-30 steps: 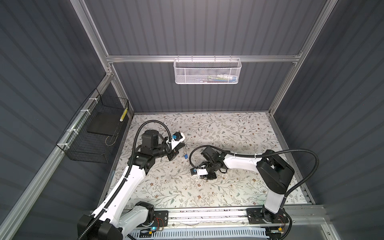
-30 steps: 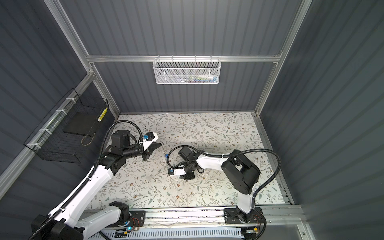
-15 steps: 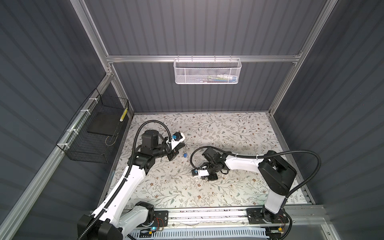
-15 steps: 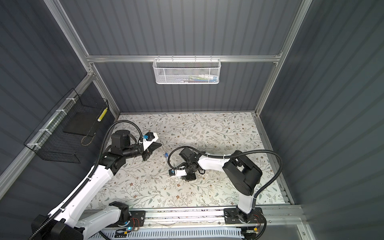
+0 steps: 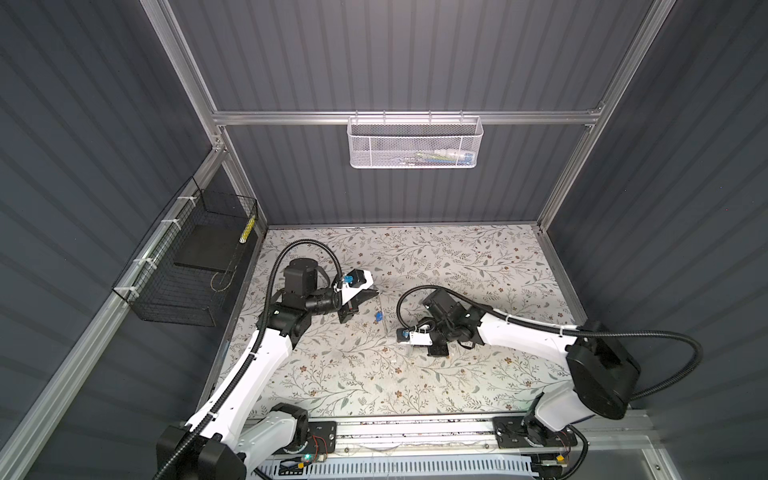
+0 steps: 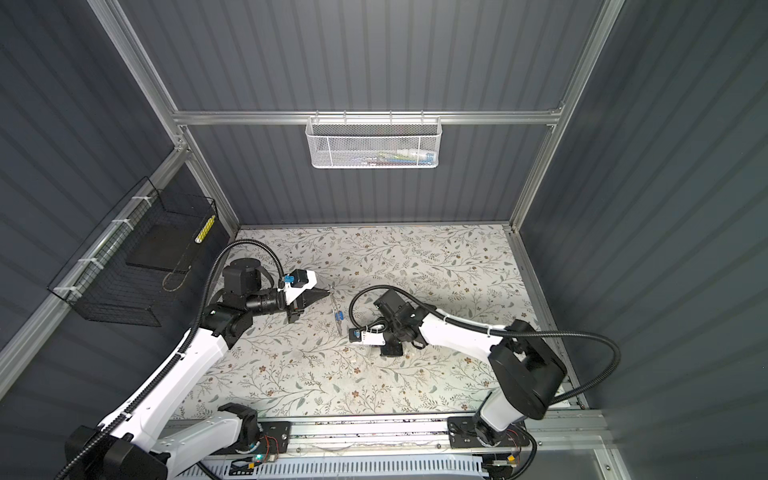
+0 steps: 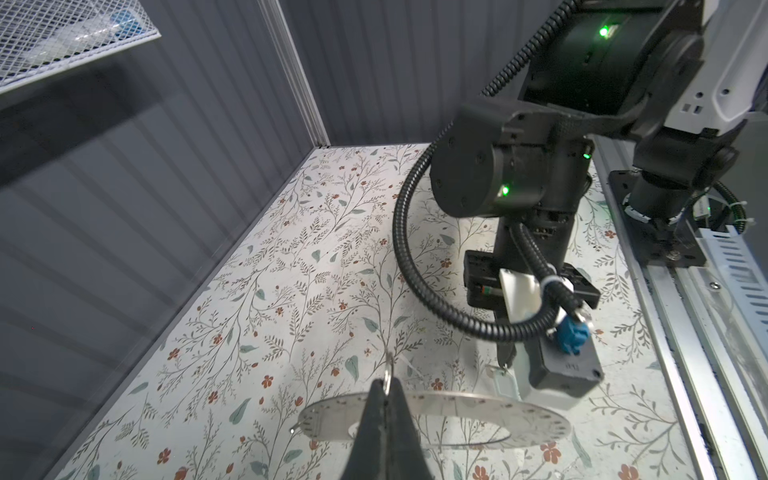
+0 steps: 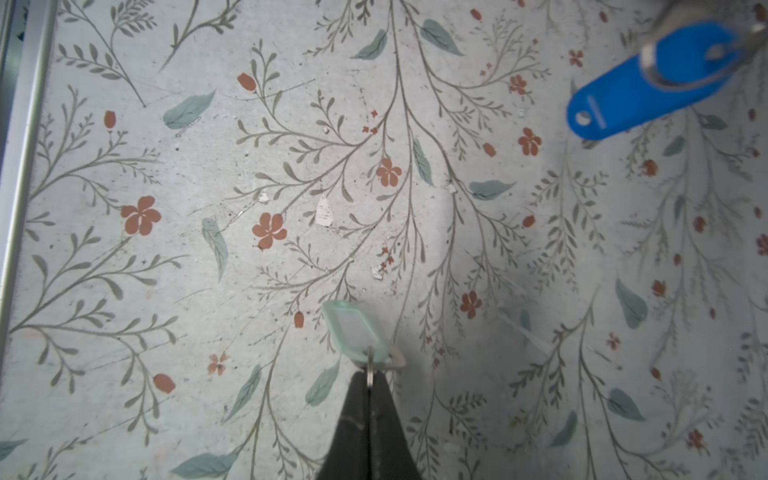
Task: Put the keys on the keyring
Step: 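Lift the key with the right gripper toward the keyring held by the left gripper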
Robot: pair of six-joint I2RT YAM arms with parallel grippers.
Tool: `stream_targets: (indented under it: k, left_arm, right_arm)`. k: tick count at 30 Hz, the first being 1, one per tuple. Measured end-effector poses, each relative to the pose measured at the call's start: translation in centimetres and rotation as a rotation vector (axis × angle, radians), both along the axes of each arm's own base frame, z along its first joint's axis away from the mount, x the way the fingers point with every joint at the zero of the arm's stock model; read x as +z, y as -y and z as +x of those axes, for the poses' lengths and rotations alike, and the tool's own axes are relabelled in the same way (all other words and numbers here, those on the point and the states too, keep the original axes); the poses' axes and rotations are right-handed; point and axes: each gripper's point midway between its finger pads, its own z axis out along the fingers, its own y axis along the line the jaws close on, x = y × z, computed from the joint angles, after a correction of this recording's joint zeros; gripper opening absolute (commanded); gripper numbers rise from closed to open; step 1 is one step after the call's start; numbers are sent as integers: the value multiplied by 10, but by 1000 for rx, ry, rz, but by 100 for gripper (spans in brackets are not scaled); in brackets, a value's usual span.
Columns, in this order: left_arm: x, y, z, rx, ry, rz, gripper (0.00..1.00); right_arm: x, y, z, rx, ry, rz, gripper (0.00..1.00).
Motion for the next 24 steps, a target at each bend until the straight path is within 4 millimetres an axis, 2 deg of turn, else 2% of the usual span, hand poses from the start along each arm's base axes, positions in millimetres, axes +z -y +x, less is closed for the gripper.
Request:
stream_targets:
  k: [5, 12, 17, 24]
  left_arm:
    - [3, 7, -8, -86, 21, -26, 0]
    - [6, 30, -26, -229, 91, -28, 0]
    - [4, 48, -40, -318, 135, -19, 0]
    - [2, 67, -44, -398, 135, -25, 0]
  right_arm:
    - [35, 18, 9, -102, 61, 69, 0]
    - [97, 25, 16, -196, 148, 202, 0]
    - [122, 25, 17, -237, 161, 263, 0]
    - [150, 29, 10, -280, 156, 342, 0]
